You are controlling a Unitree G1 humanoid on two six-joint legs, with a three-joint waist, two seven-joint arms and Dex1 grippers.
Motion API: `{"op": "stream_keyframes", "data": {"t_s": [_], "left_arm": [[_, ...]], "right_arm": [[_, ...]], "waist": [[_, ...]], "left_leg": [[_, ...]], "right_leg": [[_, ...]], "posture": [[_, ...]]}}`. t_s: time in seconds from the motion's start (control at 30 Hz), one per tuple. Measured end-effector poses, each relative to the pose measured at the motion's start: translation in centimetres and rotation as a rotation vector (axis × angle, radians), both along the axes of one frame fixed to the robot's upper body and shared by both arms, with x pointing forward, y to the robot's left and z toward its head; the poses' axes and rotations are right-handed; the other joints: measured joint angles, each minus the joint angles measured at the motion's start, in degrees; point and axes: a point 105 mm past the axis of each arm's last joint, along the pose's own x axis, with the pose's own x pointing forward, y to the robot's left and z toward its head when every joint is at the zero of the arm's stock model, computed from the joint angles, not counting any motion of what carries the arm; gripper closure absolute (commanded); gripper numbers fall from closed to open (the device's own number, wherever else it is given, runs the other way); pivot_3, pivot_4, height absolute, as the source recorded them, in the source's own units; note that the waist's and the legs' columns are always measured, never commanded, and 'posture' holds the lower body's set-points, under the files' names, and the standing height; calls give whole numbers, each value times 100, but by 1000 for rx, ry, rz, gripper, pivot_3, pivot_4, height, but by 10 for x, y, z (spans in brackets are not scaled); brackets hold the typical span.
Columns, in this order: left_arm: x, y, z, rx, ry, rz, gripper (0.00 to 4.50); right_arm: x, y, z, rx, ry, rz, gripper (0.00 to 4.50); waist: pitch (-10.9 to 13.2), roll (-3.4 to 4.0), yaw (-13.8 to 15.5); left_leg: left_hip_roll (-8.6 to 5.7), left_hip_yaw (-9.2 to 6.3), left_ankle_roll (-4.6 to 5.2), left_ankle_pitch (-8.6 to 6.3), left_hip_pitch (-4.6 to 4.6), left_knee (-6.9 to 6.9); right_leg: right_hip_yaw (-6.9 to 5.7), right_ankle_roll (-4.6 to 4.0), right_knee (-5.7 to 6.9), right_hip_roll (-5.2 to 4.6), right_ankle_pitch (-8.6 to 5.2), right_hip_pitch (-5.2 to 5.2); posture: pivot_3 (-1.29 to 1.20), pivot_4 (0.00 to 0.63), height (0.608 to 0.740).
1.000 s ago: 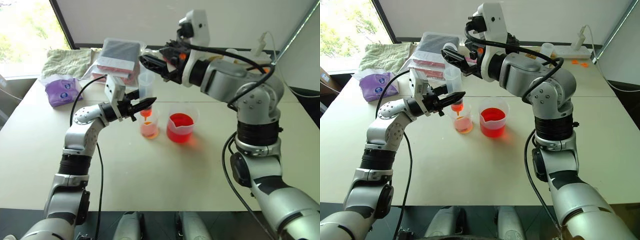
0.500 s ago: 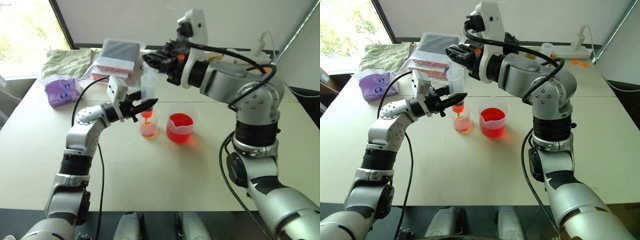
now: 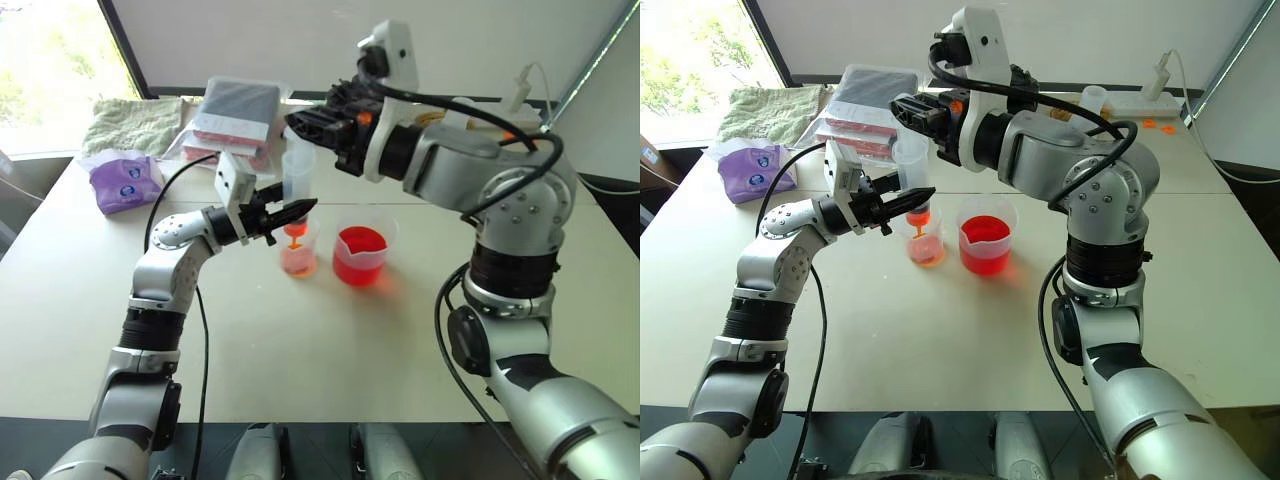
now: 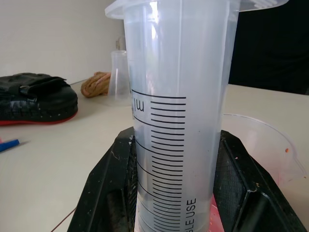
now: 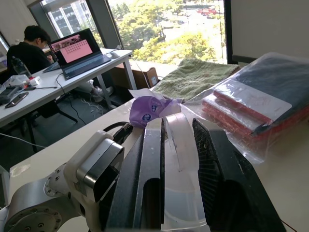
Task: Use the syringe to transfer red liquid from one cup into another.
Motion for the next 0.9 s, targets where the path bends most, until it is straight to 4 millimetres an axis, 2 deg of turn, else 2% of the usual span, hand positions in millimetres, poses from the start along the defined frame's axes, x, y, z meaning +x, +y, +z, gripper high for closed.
{"op": "stream_keyframes", "data": {"t_s": [0.9], "left_arm": [[1, 0, -2, -1, 13, 4, 2971]], "right_arm": [[0, 0, -22, -106, 43, 1, 3562]], "waist": [[0, 0, -1]], "left_leg": [[0, 0, 0, 0, 0, 0]], "right_leg": [[0, 0, 0, 1, 0, 0]], "posture": [[0, 150, 740]]}}
